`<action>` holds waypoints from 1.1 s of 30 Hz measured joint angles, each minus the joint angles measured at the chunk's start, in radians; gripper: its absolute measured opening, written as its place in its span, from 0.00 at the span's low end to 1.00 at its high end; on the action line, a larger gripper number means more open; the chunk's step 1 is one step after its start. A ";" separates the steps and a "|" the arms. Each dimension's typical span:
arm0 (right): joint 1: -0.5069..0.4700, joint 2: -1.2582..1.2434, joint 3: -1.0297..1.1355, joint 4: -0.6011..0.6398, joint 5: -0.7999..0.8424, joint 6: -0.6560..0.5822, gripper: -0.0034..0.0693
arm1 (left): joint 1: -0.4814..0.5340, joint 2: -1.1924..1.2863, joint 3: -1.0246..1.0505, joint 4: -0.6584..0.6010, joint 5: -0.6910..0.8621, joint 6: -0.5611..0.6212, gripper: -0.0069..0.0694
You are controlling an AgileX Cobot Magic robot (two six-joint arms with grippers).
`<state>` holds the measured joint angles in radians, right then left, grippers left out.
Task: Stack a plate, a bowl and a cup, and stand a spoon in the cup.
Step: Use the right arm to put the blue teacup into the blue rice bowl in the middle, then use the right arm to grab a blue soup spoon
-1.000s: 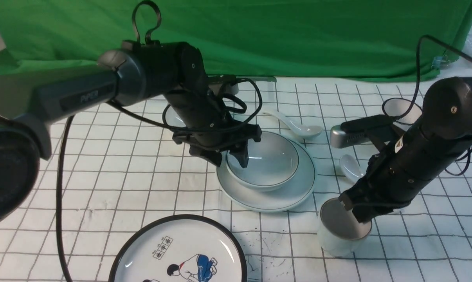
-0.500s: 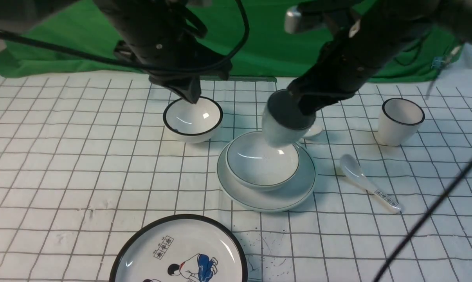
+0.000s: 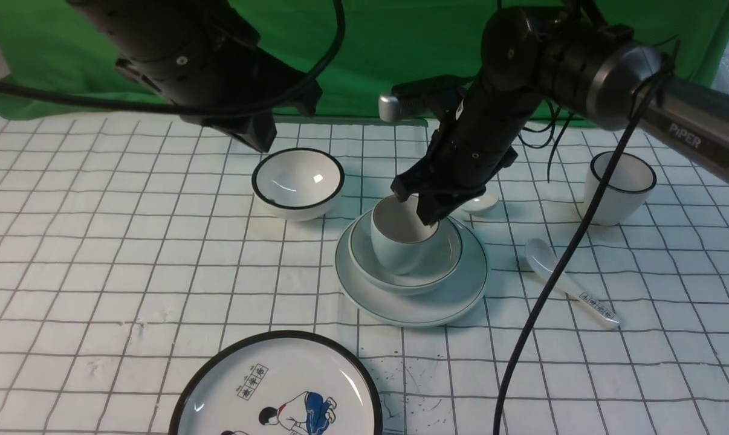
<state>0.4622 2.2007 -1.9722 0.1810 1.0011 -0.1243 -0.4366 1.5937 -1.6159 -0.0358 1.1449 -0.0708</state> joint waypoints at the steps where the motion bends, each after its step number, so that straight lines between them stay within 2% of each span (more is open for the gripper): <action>1: 0.000 0.000 0.000 0.000 0.000 0.000 0.29 | 0.000 0.000 0.000 0.000 0.000 0.000 0.10; 2: 0.000 0.000 -0.003 0.000 0.000 0.000 0.35 | 0.000 0.000 0.001 0.000 0.000 0.000 0.10; 4: 0.000 0.000 -0.008 0.000 -0.001 0.000 0.40 | 0.000 0.000 0.001 0.001 0.000 -0.001 0.10; 5: 0.000 0.000 -0.027 0.000 -0.001 0.000 0.50 | 0.000 0.000 0.001 0.008 0.000 -0.001 0.10; 6: 0.000 0.000 -0.030 -0.001 0.000 0.000 0.52 | 0.000 0.000 0.001 0.008 0.000 -0.001 0.10; 7: 0.000 -0.006 -0.063 -0.017 0.000 0.000 0.61 | 0.000 0.000 0.001 0.016 0.000 -0.003 0.10; 11: 0.000 -0.024 -0.130 -0.097 -0.024 0.000 0.70 | 0.000 0.000 0.001 0.024 0.000 -0.003 0.10; 19: -0.057 0.019 -0.198 -0.148 -0.260 0.000 0.73 | 0.000 0.000 0.001 0.028 0.036 -0.005 0.10; 33: -0.078 0.260 -0.196 -0.146 -0.333 -0.003 0.73 | 0.000 0.000 0.001 0.029 0.059 -0.006 0.10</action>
<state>0.3847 2.4609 -2.1680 0.0348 0.6681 -0.1275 -0.4366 1.5937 -1.6148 -0.0066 1.2035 -0.0772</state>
